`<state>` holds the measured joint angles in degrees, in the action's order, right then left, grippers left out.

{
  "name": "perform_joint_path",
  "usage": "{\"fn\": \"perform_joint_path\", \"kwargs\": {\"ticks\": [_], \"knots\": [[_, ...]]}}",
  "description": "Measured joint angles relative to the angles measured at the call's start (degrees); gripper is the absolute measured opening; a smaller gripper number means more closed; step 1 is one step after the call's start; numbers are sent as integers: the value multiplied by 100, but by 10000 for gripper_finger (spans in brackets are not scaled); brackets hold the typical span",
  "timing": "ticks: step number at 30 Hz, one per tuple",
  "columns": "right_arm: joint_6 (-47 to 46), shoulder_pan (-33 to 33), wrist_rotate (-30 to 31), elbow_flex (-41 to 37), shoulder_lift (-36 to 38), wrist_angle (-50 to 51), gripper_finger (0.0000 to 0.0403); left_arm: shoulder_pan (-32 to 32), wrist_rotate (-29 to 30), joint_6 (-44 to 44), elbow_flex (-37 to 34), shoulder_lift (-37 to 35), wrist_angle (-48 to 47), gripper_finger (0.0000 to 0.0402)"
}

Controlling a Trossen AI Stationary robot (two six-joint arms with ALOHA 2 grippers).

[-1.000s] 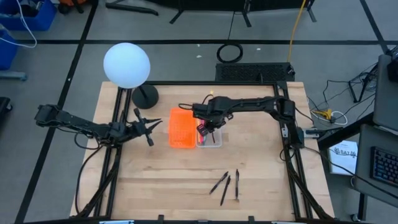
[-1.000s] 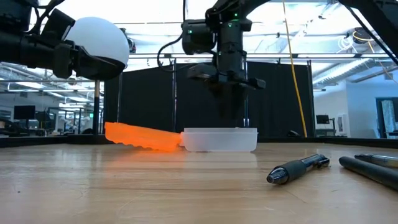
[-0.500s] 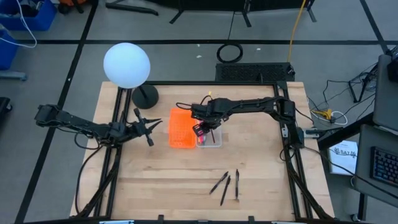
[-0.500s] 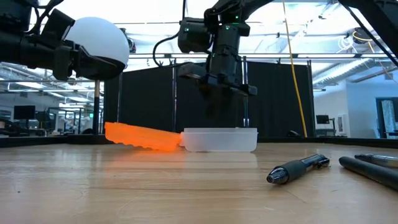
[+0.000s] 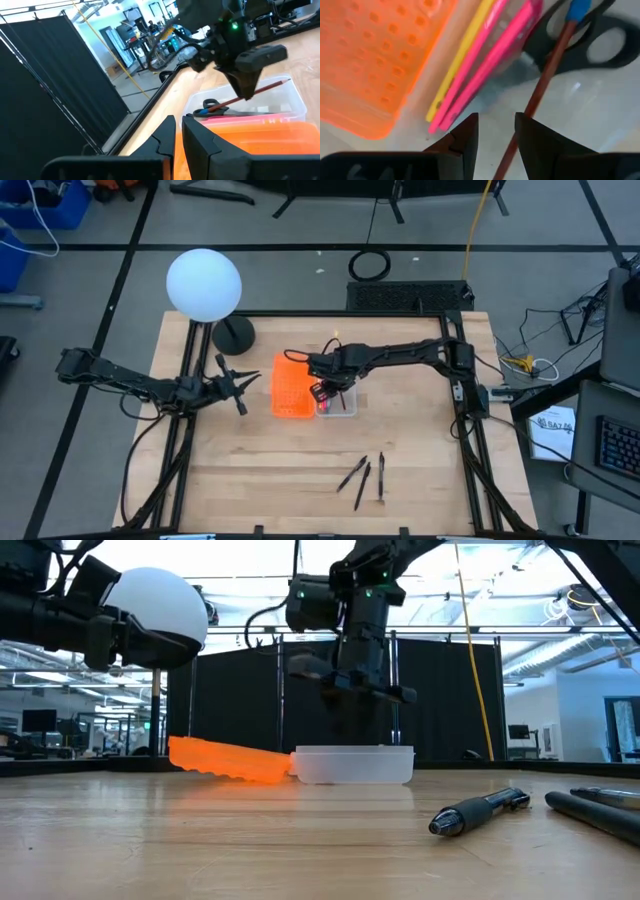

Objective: Pick & place school supplies into a supply box
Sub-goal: Adjust the brown pencil in the orange supply box, then put the black pen into the orange supply box

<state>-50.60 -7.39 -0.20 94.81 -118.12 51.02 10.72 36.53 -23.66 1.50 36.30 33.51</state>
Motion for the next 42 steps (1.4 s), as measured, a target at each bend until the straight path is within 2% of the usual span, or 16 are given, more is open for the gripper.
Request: {"fn": "perform_joint_path", "kwargs": {"ticks": [14,18,23,36,42], "knots": [[-127,4,-104,-653,-1,-311,118,0,0,4,0,0,-50,37],[-119,-12,-11,-705,-1,-765,118,0,0,3,0,0,-57,37],[-86,-9,-291,-705,-1,-1325,118,2,0,2,0,1,-135,37],[-128,10,-298,-698,89,-901,118,0,1,83,0,0,-251,37],[-135,12,-285,-644,463,-726,118,0,-11,86,0,0,-243,37]]}}
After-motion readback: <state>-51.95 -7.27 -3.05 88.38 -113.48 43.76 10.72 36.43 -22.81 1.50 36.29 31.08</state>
